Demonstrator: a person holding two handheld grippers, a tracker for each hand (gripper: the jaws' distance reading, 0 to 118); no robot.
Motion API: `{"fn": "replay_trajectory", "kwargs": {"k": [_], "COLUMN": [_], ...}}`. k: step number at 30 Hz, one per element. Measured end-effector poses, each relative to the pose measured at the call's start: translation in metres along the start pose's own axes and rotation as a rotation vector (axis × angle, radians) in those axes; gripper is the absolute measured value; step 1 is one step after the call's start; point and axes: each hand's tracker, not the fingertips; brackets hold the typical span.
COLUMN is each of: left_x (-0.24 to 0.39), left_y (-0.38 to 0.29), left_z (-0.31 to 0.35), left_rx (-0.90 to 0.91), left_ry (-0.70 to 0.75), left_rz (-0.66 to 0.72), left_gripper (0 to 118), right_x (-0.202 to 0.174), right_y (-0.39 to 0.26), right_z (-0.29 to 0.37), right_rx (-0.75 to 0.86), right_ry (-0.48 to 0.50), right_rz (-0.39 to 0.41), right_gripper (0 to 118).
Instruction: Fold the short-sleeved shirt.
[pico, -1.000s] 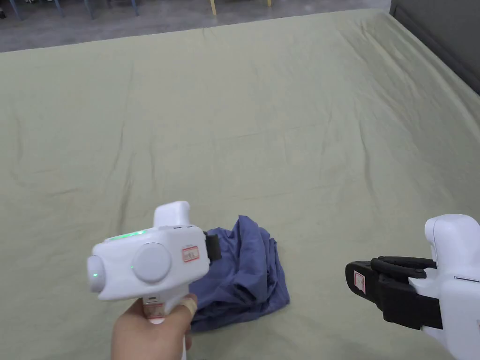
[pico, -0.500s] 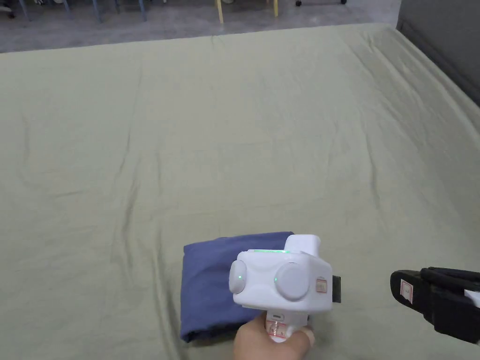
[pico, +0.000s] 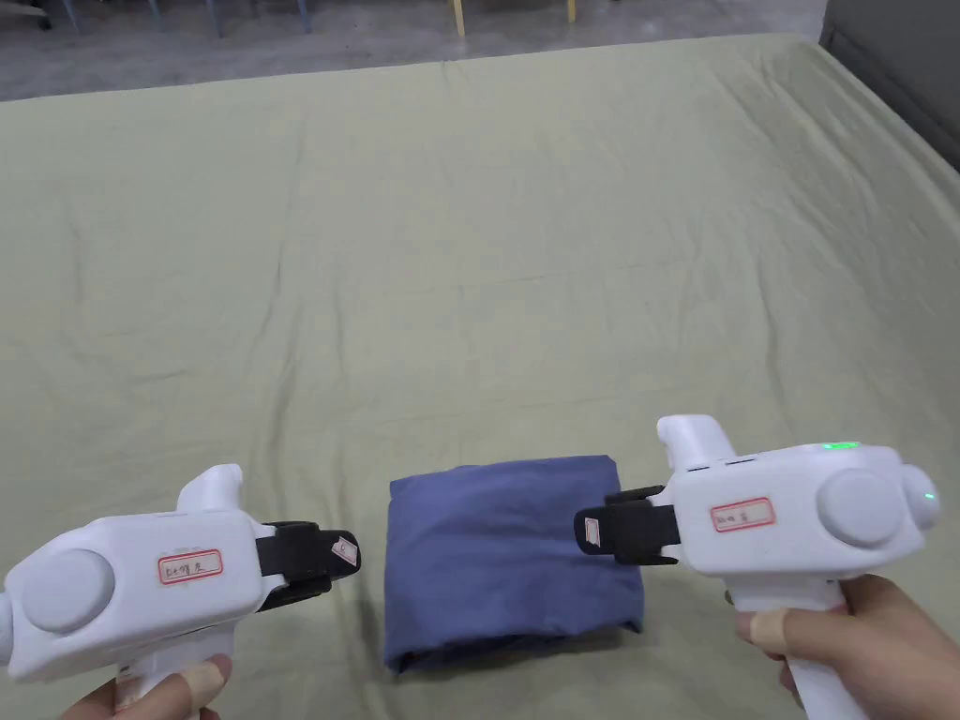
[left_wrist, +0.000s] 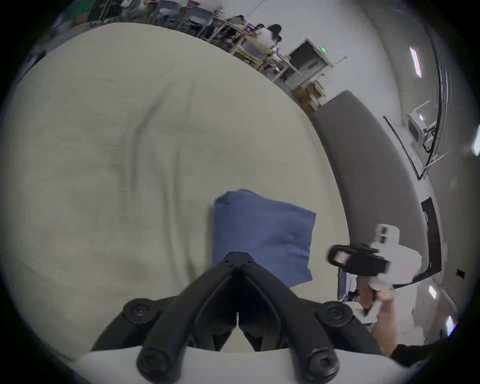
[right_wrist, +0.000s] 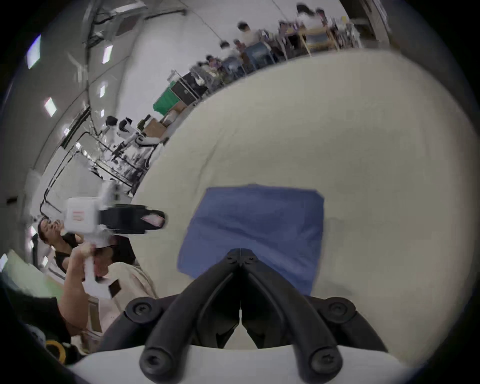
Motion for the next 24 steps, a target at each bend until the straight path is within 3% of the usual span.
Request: {"fn": "replay_trajectory", "kwargs": {"k": [5,6,7,8,9,13,17,20,21,22,23,24], "left_x": [-0.006,-0.007,-0.008,-0.008,-0.011,-0.009,0.01,0.024,0.034,0.039,0.041,0.036], "left_y": [-0.004,-0.004,-0.004,-0.003,-0.003,0.002,-0.003,-0.008,-0.014,-0.014,-0.013,-0.01], "left_z": [-0.002,-0.006,-0.011,-0.017,-0.029,-0.065,-0.109,-0.134,-0.132,-0.13,-0.128,-0.125], "left_rx": [0.034,0.038,0.039,0.035,0.009,-0.057,-0.123,-0.195,-0.177,-0.145,-0.118,-0.133], "left_ry": [-0.021,-0.027,-0.049,-0.067,-0.112,-0.254,-0.127,-0.174,-0.085,0.006,0.069,-0.038], "left_rz": [0.071,0.073,0.081,0.09,0.092,0.11,0.007,-0.036,-0.096,-0.162,-0.19,-0.152], "left_gripper": [0,11,68,109,118,118,118,113,111,98,66,49], "right_x": [0.046,0.055,0.058,0.061,0.062,0.069,0.077,0.079,0.079,0.079,0.079,0.077], "right_y": [-0.003,-0.005,-0.003,-0.004,-0.004,-0.007,-0.012,-0.017,-0.018,-0.02,-0.021,-0.022], "right_z": [-0.042,-0.041,-0.037,-0.035,-0.035,-0.034,-0.034,-0.032,-0.031,-0.03,-0.028,-0.026], "right_rx": [-0.119,-0.093,-0.067,-0.08,-0.079,-0.071,-0.056,-0.04,-0.034,-0.029,-0.021,-0.008], "right_ry": [-0.135,-0.086,-0.027,-0.028,-0.034,0.01,0.029,0.037,0.03,0.024,0.021,0.029], "right_rz": [-0.089,-0.146,-0.207,-0.215,-0.189,-0.229,-0.248,-0.273,-0.275,-0.273,-0.276,-0.286], "right_gripper": [2,2,2,2,2,2,2,2,2,2,2,2]}}
